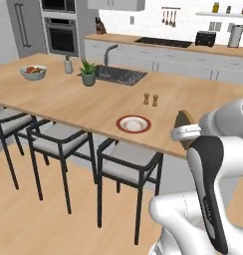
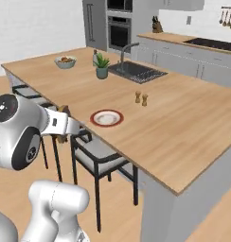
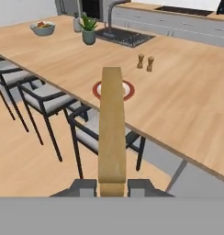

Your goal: Start the toaster. Once the lever pops up, take the bread to the plate on the dining counter.

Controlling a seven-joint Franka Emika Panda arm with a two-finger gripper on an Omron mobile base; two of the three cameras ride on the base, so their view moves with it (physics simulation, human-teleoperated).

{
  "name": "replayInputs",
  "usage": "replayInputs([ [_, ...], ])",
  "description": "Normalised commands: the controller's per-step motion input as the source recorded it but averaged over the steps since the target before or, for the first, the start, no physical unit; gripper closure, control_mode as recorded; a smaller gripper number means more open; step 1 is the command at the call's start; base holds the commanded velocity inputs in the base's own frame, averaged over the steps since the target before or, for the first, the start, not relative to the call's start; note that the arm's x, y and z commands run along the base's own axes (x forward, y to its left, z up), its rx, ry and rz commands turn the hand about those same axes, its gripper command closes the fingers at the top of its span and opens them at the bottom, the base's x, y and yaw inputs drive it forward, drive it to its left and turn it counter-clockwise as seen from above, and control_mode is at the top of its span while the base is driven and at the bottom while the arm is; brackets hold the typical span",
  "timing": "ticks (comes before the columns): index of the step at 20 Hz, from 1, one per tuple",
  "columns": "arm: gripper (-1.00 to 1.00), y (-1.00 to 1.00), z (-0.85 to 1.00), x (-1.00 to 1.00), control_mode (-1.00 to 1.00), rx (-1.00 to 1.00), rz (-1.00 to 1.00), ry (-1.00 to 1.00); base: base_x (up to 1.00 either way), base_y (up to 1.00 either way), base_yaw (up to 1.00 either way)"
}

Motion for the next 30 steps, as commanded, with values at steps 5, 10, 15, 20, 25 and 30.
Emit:
replayInputs([
  [5, 1.00, 0.00, 0.00, 0.00, 1.00, 0.00, 0.00, 0.00, 0.02, 0.75, -0.67],
  [10, 1.00, 0.00, 0.00, 0.00, 1.00, 0.00, 0.00, 0.00, 0.13, 0.77, -0.67],
  [15, 1.00, 0.00, 0.00, 0.00, 1.00, 0.00, 0.00, 0.00, 0.20, 0.74, -0.57],
  [20, 1.00, 0.00, 0.00, 0.00, 1.00, 0.00, 0.00, 0.00, 0.30, 0.84, -0.36],
  [25, 1.00, 0.00, 0.00, 0.00, 1.00, 0.00, 0.00, 0.00, 0.13, 0.30, -0.04],
  [30, 1.00, 0.00, 0.00, 0.00, 1.00, 0.00, 0.00, 0.00, 0.33, 0.00, 0.07],
])
